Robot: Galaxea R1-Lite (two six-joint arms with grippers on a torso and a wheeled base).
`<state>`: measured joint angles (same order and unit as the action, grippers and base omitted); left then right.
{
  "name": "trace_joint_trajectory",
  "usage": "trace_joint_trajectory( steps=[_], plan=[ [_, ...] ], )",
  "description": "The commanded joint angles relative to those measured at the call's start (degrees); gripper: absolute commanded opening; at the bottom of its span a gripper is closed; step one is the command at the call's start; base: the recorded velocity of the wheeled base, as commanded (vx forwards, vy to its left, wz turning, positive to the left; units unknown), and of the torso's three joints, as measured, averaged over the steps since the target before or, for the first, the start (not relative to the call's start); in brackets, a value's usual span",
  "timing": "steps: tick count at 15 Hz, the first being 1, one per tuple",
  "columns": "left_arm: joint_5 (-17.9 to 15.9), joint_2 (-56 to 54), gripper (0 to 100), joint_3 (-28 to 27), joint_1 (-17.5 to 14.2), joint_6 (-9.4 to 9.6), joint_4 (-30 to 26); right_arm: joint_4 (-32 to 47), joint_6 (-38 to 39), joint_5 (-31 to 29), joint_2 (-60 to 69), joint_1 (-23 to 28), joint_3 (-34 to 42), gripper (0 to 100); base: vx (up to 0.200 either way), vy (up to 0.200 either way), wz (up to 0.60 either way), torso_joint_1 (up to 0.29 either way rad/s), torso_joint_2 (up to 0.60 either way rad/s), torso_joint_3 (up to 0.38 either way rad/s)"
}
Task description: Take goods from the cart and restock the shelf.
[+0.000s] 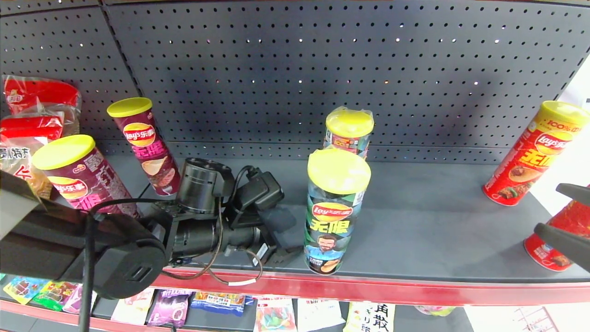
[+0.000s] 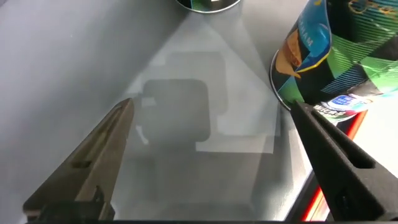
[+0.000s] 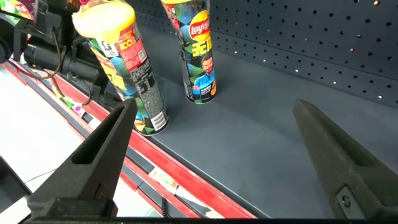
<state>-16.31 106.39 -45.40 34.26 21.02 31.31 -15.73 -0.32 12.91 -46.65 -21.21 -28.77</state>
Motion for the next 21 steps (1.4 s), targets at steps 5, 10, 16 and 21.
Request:
trace_joint_trajectory(
  steps=[5,10,16,21],
  plan=[
    [0.31,-0.22,100,1.10,0.20,-0.01,-0.02,-0.01,-0.03,0.01,-0.10,0.03,-1.03,100,0.000,0.000,0.00,0.000,0.00,0.000],
    [0.23,-1.97,100,2.51,0.02,-0.01,-0.02,-0.01,-0.03,0.01,-0.19,0.03,-1.11,100,0.000,0.000,0.00,0.000,0.00,0.000],
    [0.23,-0.83,100,1.72,0.37,-0.01,0.07,-0.01,-0.03,-0.25,-0.10,0.03,-1.03,100,0.000,0.000,0.00,0.000,0.00,0.000],
    [0.23,-0.22,100,1.10,0.37,-0.01,0.16,-0.01,-0.03,-0.34,-0.19,0.03,-0.85,100,0.000,0.000,0.00,0.000,0.00,0.000]
  ],
)
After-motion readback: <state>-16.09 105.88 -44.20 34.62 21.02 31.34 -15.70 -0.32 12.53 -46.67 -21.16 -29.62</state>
